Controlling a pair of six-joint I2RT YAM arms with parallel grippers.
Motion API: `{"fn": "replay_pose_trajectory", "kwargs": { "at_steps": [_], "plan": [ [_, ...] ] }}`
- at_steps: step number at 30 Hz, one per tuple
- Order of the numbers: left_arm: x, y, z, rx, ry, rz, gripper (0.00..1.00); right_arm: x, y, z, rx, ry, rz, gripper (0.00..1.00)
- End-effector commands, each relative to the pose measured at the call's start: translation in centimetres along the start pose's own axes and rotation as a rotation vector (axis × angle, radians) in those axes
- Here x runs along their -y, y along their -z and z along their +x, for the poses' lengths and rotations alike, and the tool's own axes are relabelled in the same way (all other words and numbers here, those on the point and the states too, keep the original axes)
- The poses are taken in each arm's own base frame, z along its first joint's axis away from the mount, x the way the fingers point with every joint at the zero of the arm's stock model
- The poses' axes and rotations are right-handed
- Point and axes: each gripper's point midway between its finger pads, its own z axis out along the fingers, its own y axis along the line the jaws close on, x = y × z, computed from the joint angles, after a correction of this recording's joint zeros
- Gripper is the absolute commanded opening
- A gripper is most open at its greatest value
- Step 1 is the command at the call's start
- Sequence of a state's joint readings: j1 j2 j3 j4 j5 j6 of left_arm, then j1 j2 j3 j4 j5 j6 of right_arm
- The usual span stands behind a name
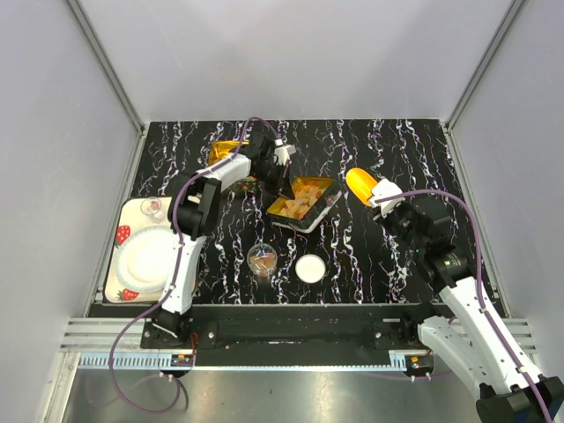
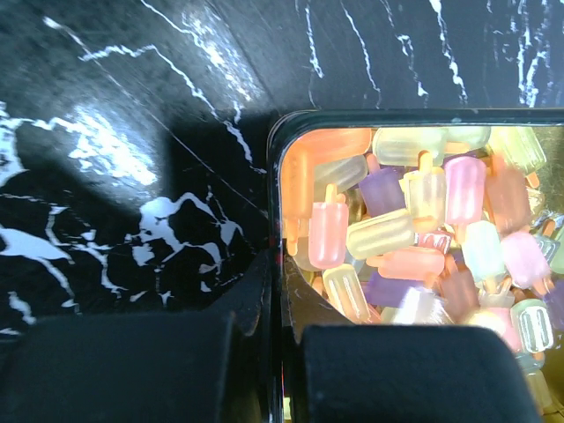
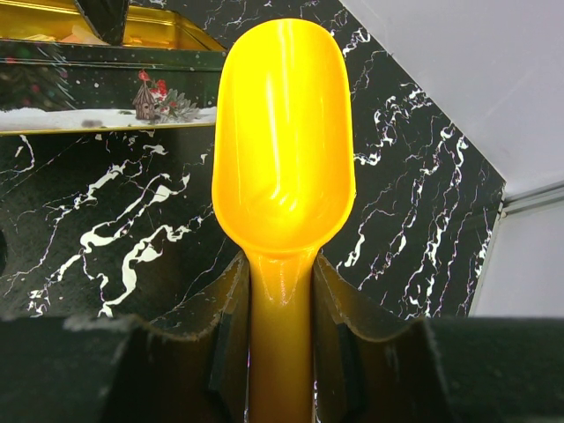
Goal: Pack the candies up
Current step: Adjust the storage box at the center of the board.
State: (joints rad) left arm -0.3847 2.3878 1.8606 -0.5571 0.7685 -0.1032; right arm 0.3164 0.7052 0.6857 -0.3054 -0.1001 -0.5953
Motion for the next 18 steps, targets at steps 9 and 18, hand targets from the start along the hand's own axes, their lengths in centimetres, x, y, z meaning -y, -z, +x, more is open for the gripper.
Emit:
{"fn": "replay_pose_trajectory", "kwargs": {
  "at_steps": [9,18],
  "plan": [
    [4.7,3.7,-3.7,0.132,-0.089,0.039,0.0,0.3,0.1,-1.2,0.048,-0.01,0.006,0.0],
    [4.3,6.5,-5.3,0.272,-0.108,-0.134,0.0,0.3,0.0,-1.1,0.043,-0.009,0.005,0.0]
  ]
}}
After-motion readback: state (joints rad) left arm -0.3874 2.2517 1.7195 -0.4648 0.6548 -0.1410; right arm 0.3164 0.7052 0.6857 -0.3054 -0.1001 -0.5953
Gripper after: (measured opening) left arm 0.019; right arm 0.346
